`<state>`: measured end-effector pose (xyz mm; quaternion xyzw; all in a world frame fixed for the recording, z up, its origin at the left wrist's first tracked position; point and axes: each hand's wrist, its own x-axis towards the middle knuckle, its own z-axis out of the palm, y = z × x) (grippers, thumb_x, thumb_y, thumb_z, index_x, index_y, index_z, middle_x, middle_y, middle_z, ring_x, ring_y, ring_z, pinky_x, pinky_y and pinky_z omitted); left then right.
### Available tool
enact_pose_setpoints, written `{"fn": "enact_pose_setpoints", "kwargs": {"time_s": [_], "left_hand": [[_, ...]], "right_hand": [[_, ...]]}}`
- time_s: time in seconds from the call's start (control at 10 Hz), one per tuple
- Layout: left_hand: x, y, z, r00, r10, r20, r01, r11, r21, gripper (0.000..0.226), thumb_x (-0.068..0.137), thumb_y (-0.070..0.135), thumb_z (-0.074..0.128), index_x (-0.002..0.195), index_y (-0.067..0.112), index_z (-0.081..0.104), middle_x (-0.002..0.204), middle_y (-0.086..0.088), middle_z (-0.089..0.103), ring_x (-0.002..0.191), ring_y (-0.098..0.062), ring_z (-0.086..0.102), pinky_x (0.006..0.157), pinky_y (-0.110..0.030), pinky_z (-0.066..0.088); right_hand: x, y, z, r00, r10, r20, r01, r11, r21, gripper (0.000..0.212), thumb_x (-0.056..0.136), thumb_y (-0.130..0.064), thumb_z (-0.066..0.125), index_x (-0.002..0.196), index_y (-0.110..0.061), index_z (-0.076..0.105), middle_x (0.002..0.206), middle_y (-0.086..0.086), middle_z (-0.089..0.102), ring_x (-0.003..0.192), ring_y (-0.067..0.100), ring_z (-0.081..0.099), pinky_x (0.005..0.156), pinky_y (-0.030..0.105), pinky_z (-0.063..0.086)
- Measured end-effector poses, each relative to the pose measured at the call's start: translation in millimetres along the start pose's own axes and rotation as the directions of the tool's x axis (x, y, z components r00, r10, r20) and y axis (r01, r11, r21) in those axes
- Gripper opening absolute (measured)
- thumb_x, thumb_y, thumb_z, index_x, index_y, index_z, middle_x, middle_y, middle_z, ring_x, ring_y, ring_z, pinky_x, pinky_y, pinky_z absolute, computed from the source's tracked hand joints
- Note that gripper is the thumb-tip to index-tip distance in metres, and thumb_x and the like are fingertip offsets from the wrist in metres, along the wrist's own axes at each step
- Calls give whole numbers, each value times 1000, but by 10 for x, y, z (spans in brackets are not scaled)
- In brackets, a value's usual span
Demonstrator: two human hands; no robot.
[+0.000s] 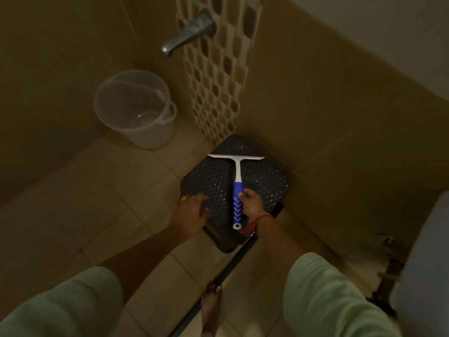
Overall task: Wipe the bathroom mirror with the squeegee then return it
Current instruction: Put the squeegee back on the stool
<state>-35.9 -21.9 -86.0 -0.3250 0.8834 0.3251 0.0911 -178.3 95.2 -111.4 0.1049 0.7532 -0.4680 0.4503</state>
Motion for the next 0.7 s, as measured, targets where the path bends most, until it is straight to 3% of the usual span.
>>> {"fn": "enact_pose_setpoints", "kwargs": {"time_s": [0.1,0.2,0.4,0.5,0.6,0.7], "left_hand": [[-27,-117,78,1000,-22,-3,22,999,-40,40,87,15,53,127,15,51,118,-10,59,116,-27,45,92,-34,41],[-75,-203,113,999,-27,23,28,998,-49,42,86,11,53,128,15,50,125,-9,56,119,-28,43,96,-39,41],[-247,-153,78,1000,-31,-4,31,996,-88,44,85,7,53,128,14,49,126,-10,55,120,-29,42,97,-37,40],[-417,21,-19,1000,-22,-11,21,997,-71,44,86,9,52,129,14,49,124,-10,57,116,-29,45,97,-37,40],[-645,333,-173,997,32,-74,-41,991,-124,40,86,7,54,126,11,52,117,-14,60,109,-31,51,92,-34,42],[-969,760,-438,965,134,-225,-179,965,-190,33,85,1,55,117,7,58,111,-14,64,101,-31,57,88,-35,44]], "right_hand": [[81,100,27,1000,-15,-24,14,999,-40,16,93,-13,52,108,-12,58,110,8,59,95,19,55,89,37,46],[79,161,48,992,-70,-108,64,996,-59,16,91,-9,53,106,-8,59,115,15,61,97,22,56,87,34,45],[-144,100,42,973,-68,-219,56,997,-58,29,92,-3,49,120,-6,54,121,15,58,101,22,54,84,29,42],[-539,-20,56,931,-133,-339,145,989,8,22,92,-2,48,111,-6,57,115,16,60,91,18,53,73,18,38],[-1052,-136,19,913,-243,-329,278,959,62,16,90,-1,50,101,-7,59,110,16,61,95,22,57,72,16,39],[-1659,-267,-64,857,-418,-301,450,892,42,14,88,2,52,96,-4,62,101,17,64,84,16,55,63,4,38]]}}
